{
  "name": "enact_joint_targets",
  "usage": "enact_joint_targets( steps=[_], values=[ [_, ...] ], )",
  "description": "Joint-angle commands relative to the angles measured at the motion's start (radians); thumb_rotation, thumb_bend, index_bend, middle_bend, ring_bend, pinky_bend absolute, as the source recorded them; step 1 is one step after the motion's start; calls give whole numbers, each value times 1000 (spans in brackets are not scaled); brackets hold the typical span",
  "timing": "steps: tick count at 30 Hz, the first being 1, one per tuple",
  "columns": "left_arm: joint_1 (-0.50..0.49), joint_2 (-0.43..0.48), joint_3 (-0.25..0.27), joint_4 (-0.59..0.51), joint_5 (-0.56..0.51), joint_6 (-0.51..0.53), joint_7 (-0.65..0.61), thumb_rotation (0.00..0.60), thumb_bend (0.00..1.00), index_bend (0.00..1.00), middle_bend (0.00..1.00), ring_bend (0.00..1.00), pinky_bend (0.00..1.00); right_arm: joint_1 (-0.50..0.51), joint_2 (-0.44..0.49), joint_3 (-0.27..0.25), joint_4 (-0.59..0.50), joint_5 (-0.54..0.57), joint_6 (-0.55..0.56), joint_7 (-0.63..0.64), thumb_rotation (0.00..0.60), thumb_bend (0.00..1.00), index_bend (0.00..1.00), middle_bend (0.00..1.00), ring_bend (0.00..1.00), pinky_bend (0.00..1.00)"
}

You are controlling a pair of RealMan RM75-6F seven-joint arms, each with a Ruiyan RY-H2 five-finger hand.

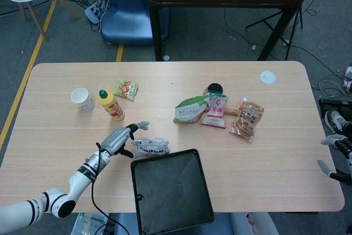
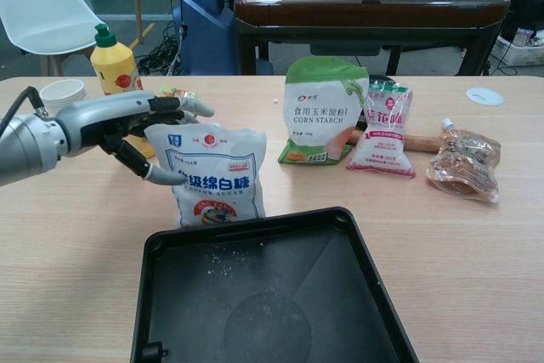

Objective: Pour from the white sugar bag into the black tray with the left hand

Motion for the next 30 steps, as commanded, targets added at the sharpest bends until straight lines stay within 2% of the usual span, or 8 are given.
enact_joint_targets(
  steps=[1, 9, 13, 19, 24, 30],
  values=[
    [21, 48, 6, -55, -9, 28, 31, 600, 175, 100, 185, 141, 352, 1, -1, -1, 2, -2, -1, 2, 600, 260, 386, 351, 252, 215],
    [77, 177, 24, -187, 6, 112, 81, 600, 175, 80, 151, 105, 330, 4, 3, -1, -2, -9, -2, 0, 600, 260, 387, 351, 251, 215],
    [135, 275, 47, -271, 32, 188, 98, 600, 175, 77, 146, 101, 329, 3, 7, -3, -8, -6, -4, -4, 600, 260, 386, 350, 252, 215],
    [258, 408, 89, -347, 25, 343, 205, 600, 175, 81, 146, 102, 329, 9, 17, -11, -30, 9, -39, -19, 600, 260, 387, 351, 252, 215],
    [355, 448, 120, -356, -14, 449, 277, 600, 175, 100, 146, 102, 329, 24, 25, -15, -53, 24, -84, -36, 600, 260, 386, 351, 252, 215],
    [465, 425, 152, -326, -9, 602, 403, 600, 175, 109, 146, 102, 329, 44, 17, -16, -63, 11, -108, -51, 600, 260, 386, 352, 252, 215]
  ],
)
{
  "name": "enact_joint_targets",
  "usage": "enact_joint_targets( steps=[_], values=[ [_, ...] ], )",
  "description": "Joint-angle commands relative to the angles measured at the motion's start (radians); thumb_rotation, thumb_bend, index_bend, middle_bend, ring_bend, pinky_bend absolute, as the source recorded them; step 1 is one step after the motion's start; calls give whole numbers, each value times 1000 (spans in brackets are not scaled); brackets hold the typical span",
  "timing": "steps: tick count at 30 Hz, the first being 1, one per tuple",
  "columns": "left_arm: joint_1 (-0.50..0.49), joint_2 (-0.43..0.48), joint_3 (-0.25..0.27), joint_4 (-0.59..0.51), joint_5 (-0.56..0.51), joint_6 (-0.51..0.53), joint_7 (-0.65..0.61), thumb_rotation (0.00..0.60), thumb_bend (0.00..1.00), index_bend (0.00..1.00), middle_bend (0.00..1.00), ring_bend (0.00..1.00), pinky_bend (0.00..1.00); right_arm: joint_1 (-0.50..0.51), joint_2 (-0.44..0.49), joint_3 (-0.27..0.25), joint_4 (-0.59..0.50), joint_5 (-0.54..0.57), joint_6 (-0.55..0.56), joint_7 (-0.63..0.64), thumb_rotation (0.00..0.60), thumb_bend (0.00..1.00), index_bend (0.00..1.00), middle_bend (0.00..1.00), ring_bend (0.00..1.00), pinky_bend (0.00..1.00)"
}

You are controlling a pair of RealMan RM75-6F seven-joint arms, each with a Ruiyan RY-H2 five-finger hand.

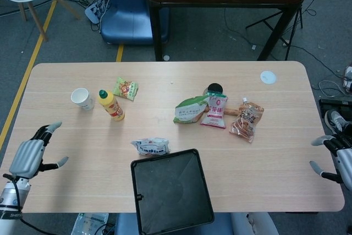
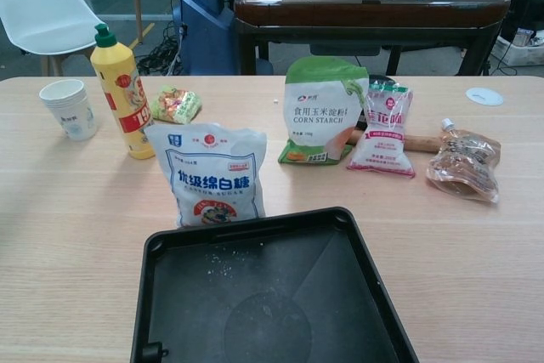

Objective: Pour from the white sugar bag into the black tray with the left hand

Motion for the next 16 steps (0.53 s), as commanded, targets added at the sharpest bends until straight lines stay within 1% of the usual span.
enact_joint_targets(
  steps=[1, 4, 6, 16],
  values=[
    [76, -31, 28, 30, 17, 121, 101, 600, 175, 114, 146, 102, 329, 7, -7, -2, -3, -8, -8, -7, 600, 260, 386, 352, 252, 215],
    [122, -67, 38, 57, 42, 191, 138, 600, 175, 124, 146, 102, 327, 12, -13, -4, -2, -18, -9, -11, 600, 259, 387, 352, 252, 215],
    [142, -78, 41, 63, 49, 214, 141, 600, 175, 125, 146, 102, 327, 13, -15, -5, -2, -25, -6, -14, 600, 260, 387, 352, 252, 215],
    [195, -99, 43, 67, 80, 257, 190, 600, 175, 129, 146, 102, 322, 16, -18, -9, -2, -40, 4, -19, 600, 260, 386, 352, 252, 215]
  ],
)
